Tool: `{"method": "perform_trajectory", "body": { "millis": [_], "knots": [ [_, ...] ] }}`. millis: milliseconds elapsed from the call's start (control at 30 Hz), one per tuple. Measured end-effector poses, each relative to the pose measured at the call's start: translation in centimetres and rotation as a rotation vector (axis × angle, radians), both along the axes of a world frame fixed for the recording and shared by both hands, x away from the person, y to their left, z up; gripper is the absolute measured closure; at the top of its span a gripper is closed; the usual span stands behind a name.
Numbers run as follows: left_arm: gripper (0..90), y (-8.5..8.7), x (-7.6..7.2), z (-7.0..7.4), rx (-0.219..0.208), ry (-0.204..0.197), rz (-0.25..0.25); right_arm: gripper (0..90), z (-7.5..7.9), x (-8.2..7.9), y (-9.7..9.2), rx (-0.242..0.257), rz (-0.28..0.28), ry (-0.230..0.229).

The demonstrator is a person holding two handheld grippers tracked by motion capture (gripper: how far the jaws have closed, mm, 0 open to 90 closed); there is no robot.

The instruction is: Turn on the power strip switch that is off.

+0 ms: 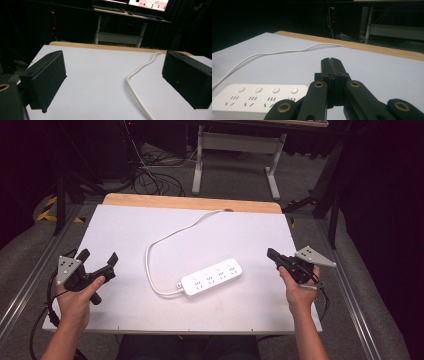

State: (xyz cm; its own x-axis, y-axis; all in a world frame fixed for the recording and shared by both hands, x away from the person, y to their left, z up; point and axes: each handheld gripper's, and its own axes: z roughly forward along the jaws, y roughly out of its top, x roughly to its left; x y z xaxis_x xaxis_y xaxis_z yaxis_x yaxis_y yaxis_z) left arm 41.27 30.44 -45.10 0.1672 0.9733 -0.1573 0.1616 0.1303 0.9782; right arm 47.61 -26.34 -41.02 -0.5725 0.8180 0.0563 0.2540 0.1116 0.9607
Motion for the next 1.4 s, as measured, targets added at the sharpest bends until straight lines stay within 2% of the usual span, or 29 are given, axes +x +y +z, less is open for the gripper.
{"method": "perform_trajectory", "body": {
  "millis": [200, 233, 300, 433, 467, 633, 767, 933, 967, 1033, 1167, 1200, 1400],
  "knots": [
    [6.1, 0.0, 0.1, 0.0, -0.004, 0.006, 0.001, 90.0, -0.2, 0.7, 1.8, -0.025, 0.053, 0.042],
    [6.0, 0.0, 0.1, 0.0, -0.002, 0.006, 0.002, 90.0, -0.2, 1.0, 2.7, -0.039, 0.077, 0.057],
    [6.0, -0.1, 0.2, -0.1, -0.001, 0.008, -0.002, 90.0, -0.2, 1.4, 3.6, -0.065, 0.099, 0.058],
    [6.0, -0.1, 0.2, -0.1, -0.003, 0.010, -0.005, 90.0, -0.1, 1.8, 4.8, -0.080, 0.127, 0.077],
    [5.9, -0.1, 0.2, -0.1, -0.005, 0.010, -0.005, 90.0, -0.4, 2.2, 5.7, -0.088, 0.149, 0.092],
    [5.2, 0.0, 0.1, 0.0, -0.011, 0.010, -0.010, 90.0, -1.0, 2.8, 7.5, -0.129, 0.183, 0.120],
    [2.3, -0.1, 0.0, 0.0, -0.002, 0.002, -0.018, 90.0, -1.4, 3.3, 8.7, -0.137, 0.203, 0.143],
    [1.6, -0.2, -0.1, 0.0, 0.008, 0.000, -0.031, 90.0, -2.7, 3.6, 10.4, -0.200, 0.235, 0.187],
    [1.6, -0.2, -0.1, 0.1, 0.011, -0.001, -0.032, 90.0, -2.7, 3.6, 10.4, -0.200, 0.235, 0.187],
    [1.9, -0.2, 0.0, 0.0, 0.015, -0.001, -0.037, 90.0, -3.6, 3.8, 11.1, -0.225, 0.253, 0.216],
    [2.2, -0.3, 0.0, 0.0, 0.016, 0.001, -0.041, 90.0, -4.3, 4.0, 11.9, -0.240, 0.258, 0.228],
    [2.3, -0.3, 0.0, 0.0, 0.018, 0.001, -0.041, 90.0, -4.7, 4.2, 12.4, -0.256, 0.254, 0.233],
    [2.6, -0.1, -0.1, 0.0, 0.009, -0.002, -0.036, 90.0, -5.4, 4.4, 12.8, -0.292, 0.252, 0.245]
  ]
}}
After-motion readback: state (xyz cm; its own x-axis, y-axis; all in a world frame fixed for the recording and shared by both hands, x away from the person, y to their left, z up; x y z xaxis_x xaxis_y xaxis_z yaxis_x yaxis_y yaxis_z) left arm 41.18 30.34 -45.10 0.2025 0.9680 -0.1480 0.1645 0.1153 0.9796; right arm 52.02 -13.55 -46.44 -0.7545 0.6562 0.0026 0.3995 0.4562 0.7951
